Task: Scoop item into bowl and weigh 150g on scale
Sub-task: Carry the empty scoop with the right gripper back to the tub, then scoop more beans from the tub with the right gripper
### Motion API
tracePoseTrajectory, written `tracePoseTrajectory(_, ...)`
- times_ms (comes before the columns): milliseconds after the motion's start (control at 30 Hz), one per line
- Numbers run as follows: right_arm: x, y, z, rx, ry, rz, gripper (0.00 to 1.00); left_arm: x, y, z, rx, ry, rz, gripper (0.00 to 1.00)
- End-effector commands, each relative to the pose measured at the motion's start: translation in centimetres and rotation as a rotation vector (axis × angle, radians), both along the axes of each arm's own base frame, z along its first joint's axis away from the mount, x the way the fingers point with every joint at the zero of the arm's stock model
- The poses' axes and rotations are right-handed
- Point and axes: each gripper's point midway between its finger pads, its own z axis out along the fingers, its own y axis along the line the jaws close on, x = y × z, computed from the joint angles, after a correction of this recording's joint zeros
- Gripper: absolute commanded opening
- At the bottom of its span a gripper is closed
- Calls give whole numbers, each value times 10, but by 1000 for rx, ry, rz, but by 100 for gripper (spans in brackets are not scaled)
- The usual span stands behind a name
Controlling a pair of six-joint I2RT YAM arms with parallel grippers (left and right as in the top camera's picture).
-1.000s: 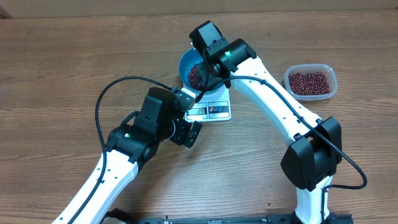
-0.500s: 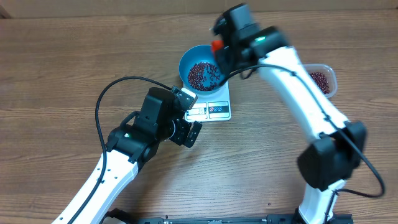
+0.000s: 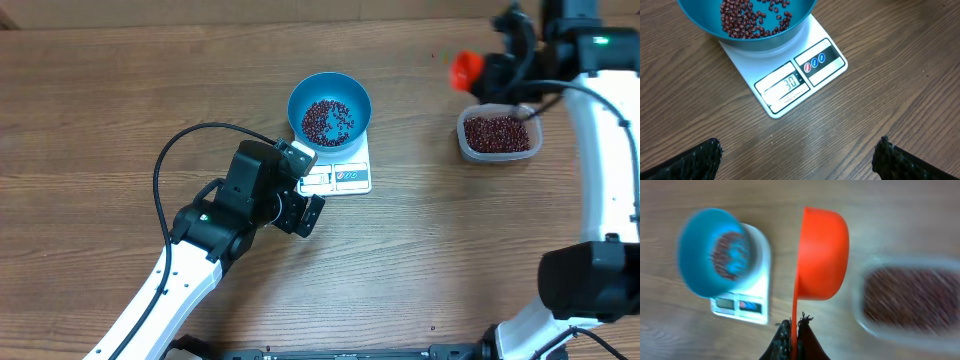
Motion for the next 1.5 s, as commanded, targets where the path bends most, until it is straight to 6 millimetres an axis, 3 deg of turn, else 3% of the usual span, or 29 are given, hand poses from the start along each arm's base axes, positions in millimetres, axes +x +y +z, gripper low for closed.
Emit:
tracePoseTrajectory(0,-10,-41,-2,-104,20,-72,4,5,0,7,1,-22,2,100)
tracePoseTrajectory(333,-35,-101,-69,-353,200,-240,4,5,0,7,1,-22,2,100)
tracePoseTrajectory(500,-44,-122,-90,-467,243,-297,4,5,0,7,0,-22,2,100)
tracePoseTrajectory(867,-33,-126,-108,-481,209,-305,4,5,0,7,1,-22,2,100)
tracePoseTrajectory(1467,-29,-118,-161,-461,319,-150,4,5,0,7,1,-22,2,99)
